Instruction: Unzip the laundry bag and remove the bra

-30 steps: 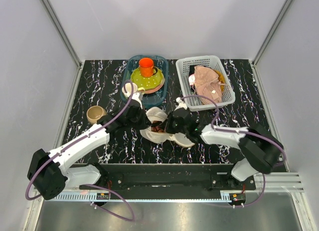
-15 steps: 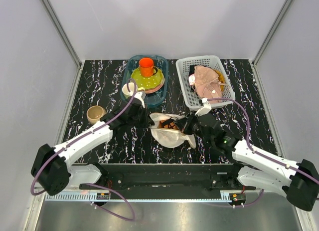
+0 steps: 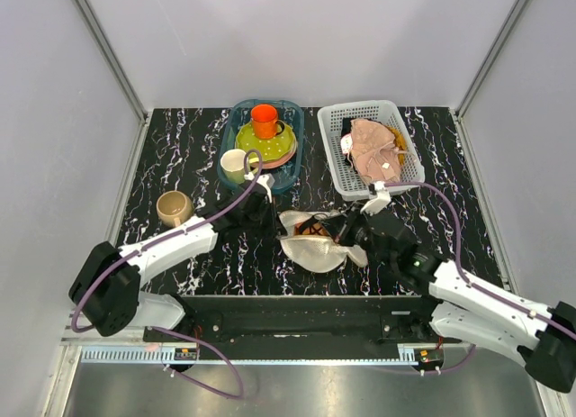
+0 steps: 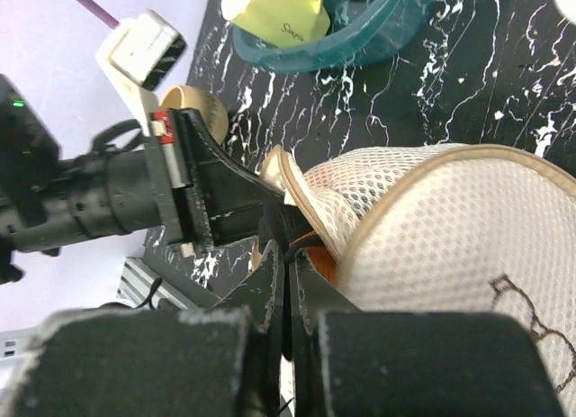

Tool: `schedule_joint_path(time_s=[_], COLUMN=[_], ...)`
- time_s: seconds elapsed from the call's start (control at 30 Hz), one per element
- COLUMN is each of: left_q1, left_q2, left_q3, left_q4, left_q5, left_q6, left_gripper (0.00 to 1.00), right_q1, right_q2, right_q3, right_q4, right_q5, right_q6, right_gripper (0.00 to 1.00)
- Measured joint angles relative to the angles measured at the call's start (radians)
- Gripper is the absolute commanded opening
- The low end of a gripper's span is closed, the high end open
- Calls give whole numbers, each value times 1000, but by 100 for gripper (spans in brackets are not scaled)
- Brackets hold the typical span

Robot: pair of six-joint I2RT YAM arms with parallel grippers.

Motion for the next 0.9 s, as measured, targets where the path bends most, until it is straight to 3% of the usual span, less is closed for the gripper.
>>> schedule_joint_path(time_s=[0.2, 0.53, 0.9], left_q1=[-2, -69, -69], left_q2=[30, 52, 52], left_q3=[-18, -16, -16], left_q4=[23, 48, 67], left_q5=[16, 28, 45], left_q6=[-13, -31, -49], left_gripper=[0, 0, 0], right_q1=[0, 0, 0], right_q2=[-163, 61, 22], right_q3=[-74, -27, 212], right_q4=[20, 107, 109], right_q5=[58, 50, 64], right_q6=[8, 19, -60], right_gripper=[0, 0, 0])
